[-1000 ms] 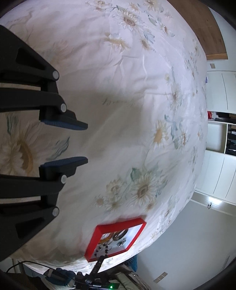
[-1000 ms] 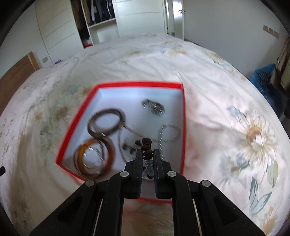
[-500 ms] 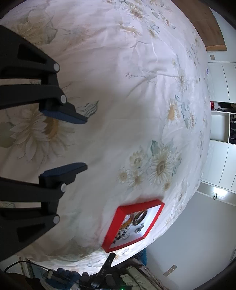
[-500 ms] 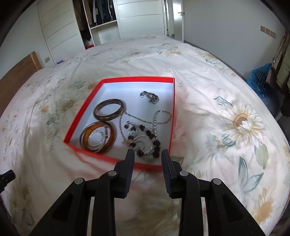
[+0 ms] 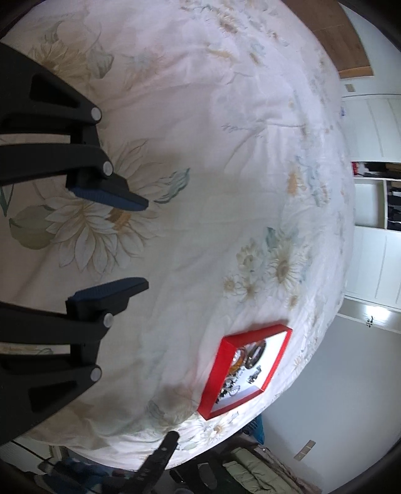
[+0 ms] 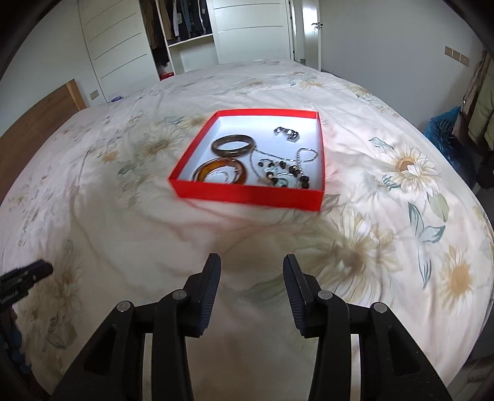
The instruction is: Organize jewelry
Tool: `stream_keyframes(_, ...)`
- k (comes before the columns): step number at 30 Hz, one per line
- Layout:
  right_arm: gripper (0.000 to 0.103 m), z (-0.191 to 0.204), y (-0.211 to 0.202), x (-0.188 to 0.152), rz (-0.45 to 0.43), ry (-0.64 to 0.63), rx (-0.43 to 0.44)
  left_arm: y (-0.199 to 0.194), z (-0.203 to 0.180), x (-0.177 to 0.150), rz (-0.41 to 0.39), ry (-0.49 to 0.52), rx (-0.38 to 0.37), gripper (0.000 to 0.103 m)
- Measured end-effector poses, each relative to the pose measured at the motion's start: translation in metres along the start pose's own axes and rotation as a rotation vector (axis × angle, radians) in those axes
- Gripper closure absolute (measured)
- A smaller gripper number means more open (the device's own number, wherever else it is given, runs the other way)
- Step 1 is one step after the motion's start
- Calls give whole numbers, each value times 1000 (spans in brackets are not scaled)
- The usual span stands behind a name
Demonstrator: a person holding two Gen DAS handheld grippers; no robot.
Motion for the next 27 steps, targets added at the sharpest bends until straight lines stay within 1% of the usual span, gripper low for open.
stream_keyframes(5, 49, 19, -26, 3, -61, -49, -51, -18, -20, 5, -62, 28, -5, 59)
stream_keyframes(6, 47, 24, -32, 4, -81, -68, -69, -20, -23, 6, -75, 34, 0, 59)
stream_keyframes(8, 40, 29, -41, 5, -109, -90, -95, -26, -28, 6, -103, 40, 14, 59)
stream_keyframes(9, 39, 33, -45, 5, -126, -100, -106, -29, -30, 6, -114, 42, 21, 59)
stream_keyframes(11, 32, 38, -50, 5, -143, -113, -108, -35, -33, 7, -140, 54, 43, 59)
stream_keyframes(13, 28, 43, -52, 4, -152, -128, -113, -42, -37, 7, -169, 72, 58, 59)
stream_keyframes(15, 28, 49, -54, 3, -160, -136, -109, -45, -40, 7, -180, 83, 66, 58)
stream_keyframes(18, 24, 53, -54, -1, -162, -135, -97, -47, -47, 5, -188, 97, 71, 49)
stream_keyframes(27, 23, 53, -51, -6, -161, -141, -104, -45, -60, -1, -196, 121, 79, 43)
Point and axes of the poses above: each gripper's, at about its wrist camera, not at the fingertips, and y roughly the way its jaws point, z to its left, x to its top, the point moved 5 cm from there along y, roughly the way its jaws point, and after that the axes turned 9 degrees about -y, right-handed, at the moved point
